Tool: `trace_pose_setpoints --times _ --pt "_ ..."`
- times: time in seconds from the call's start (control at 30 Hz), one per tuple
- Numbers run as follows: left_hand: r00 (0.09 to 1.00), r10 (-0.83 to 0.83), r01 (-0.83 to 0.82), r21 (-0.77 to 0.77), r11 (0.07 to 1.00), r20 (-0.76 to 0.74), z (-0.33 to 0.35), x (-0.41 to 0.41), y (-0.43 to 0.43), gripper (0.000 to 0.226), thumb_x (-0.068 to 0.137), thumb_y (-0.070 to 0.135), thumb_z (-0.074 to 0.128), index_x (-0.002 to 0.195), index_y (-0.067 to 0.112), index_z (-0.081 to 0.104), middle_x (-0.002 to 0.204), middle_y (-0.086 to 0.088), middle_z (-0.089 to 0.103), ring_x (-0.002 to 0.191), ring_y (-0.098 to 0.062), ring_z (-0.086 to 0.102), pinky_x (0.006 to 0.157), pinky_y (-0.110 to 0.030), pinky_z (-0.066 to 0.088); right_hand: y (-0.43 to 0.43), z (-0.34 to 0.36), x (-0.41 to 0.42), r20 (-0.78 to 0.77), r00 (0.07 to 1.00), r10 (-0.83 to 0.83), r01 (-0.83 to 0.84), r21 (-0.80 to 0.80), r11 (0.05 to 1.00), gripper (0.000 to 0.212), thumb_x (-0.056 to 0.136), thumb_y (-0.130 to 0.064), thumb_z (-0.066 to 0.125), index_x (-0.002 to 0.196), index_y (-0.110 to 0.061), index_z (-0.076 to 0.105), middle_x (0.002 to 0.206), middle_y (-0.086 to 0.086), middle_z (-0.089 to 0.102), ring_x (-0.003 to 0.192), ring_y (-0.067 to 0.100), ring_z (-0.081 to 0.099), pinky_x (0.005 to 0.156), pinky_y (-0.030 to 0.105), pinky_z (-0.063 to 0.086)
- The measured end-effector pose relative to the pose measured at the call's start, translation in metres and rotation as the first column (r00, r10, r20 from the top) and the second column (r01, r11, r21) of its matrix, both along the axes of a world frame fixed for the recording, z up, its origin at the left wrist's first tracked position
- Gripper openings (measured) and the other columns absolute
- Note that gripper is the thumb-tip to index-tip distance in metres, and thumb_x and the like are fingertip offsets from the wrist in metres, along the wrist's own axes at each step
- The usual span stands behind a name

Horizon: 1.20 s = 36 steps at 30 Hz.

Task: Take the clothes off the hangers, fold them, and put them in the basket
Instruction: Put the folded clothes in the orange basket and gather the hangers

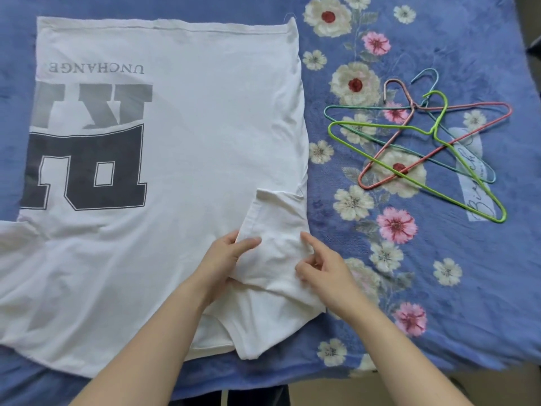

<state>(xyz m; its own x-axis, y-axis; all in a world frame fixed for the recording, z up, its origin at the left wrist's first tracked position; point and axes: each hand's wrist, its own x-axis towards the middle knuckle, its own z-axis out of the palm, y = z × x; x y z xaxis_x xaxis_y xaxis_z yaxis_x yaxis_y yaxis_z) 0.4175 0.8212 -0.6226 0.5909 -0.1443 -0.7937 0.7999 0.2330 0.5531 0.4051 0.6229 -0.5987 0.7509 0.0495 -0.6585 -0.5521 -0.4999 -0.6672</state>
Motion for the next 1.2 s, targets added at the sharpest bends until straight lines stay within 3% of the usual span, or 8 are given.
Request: trace_pose_setpoints --times 0.2,0.33,0.43,0.57,0.8,1.0,1.1,1.2 --pt "0.964 -0.142 0.039 0.407 0.912 0.225 -0.007 -0.012 -0.001 0.027 0.077 0.02 0.064 0.103 0.028 0.065 0.095 0.01 0.074 0.089 -0.012 0.07 0.084 -0.035 0.055 0.012 -0.01 0.008 0.157 0.947 0.28 -0.233 -0.262 0.937 0.072 0.092 -0.017 0.048 0.15 -0.048 0.019 0.069 -0.007 0.051 0.07 0.018 0.053 0.067 0.036 0.042" --pt "0.889 -0.31 -0.008 0.688 0.726 0.337 -0.011 -0.033 0.002 0.046 0.082 0.007 0.066 0.121 0.026 0.054 0.101 0.011 0.064 0.086 -0.005 0.06 0.074 -0.007 0.041 0.038 -0.018 0.03 0.192 0.862 0.469 -0.324 -0.503 0.801 0.072 0.094 -0.028 0.047 0.154 -0.042 0.009 0.112 0.0 0.051 0.098 0.027 0.055 0.076 0.038 0.045" --pt "0.808 -0.473 0.02 0.785 0.619 0.352 -0.014 -0.047 0.007 0.047 0.083 0.005 0.063 0.126 0.02 0.054 0.11 0.007 0.053 0.09 -0.009 0.057 0.074 -0.011 0.041 0.056 -0.035 0.036 0.184 0.729 0.66 -0.282 -0.797 0.533 0.065 0.085 -0.035 0.045 0.149 -0.024 0.037 0.126 0.012 0.051 0.114 0.032 0.05 0.084 0.043 0.045" --pt "0.794 -0.495 -0.029 0.835 0.549 0.353 -0.01 -0.062 0.027 0.044 0.084 0.008 0.062 0.125 0.021 0.056 0.117 0.01 0.048 0.101 -0.009 0.054 0.08 -0.021 0.045 0.079 -0.062 0.021 0.179 0.651 0.738 -0.319 -0.817 0.479 0.063 0.089 -0.037 0.035 0.148 -0.015 0.036 0.153 0.019 0.035 0.142 0.031 0.031 0.113 0.051 0.018" --pt "0.947 0.155 -0.313 0.916 0.251 0.281 0.004 -0.081 0.145 0.062 0.08 0.004 0.065 0.138 0.008 0.043 0.142 -0.015 0.035 0.129 -0.029 0.029 0.11 -0.039 0.019 0.156 -0.062 -0.016 0.254 0.662 0.705 -0.382 -0.695 0.609 0.066 0.095 -0.038 0.032 0.15 -0.004 0.023 0.155 0.02 0.03 0.145 0.029 0.018 0.117 0.041 0.007" --pt "0.539 0.822 -0.489 0.863 0.128 0.184 0.007 -0.117 0.249 0.062 0.081 0.028 0.068 0.13 -0.005 0.049 0.133 -0.025 0.049 0.126 -0.038 0.042 0.098 -0.046 0.036 0.258 -0.049 -0.025 0.322 0.436 0.841 -0.547 -0.647 0.531 0.063 0.091 -0.038 0.037 0.146 -0.006 0.038 0.153 0.019 0.035 0.143 0.029 0.023 0.114 0.044 0.015" --pt "0.412 0.892 -0.722 0.664 0.195 0.186 0.006 -0.124 0.268 0.028 0.085 0.027 0.065 0.087 -0.002 0.065 0.083 -0.005 0.066 0.084 -0.021 0.06 0.065 -0.031 0.047 0.296 -0.051 -0.02 0.31 0.313 0.898 -0.605 -0.664 0.44 0.063 0.09 -0.039 0.037 0.145 -0.008 0.042 0.154 0.016 0.036 0.143 0.031 0.029 0.112 0.045 0.019" --pt "0.319 0.946 -0.88 0.385 0.278 0.048 0.004 -0.123 0.282 0.018 0.086 0.019 0.071 0.1 0.009 0.069 0.097 -0.005 0.074 0.091 -0.02 0.069 0.081 -0.033 0.054 0.323 -0.056 -0.012 0.303 0.228 0.925 -0.622 -0.686 0.378 0.06 0.092 -0.038 0.036 0.144 -0.009 0.046 0.152 0.014 0.039 0.141 0.033 0.036 0.112 0.046 0.021"
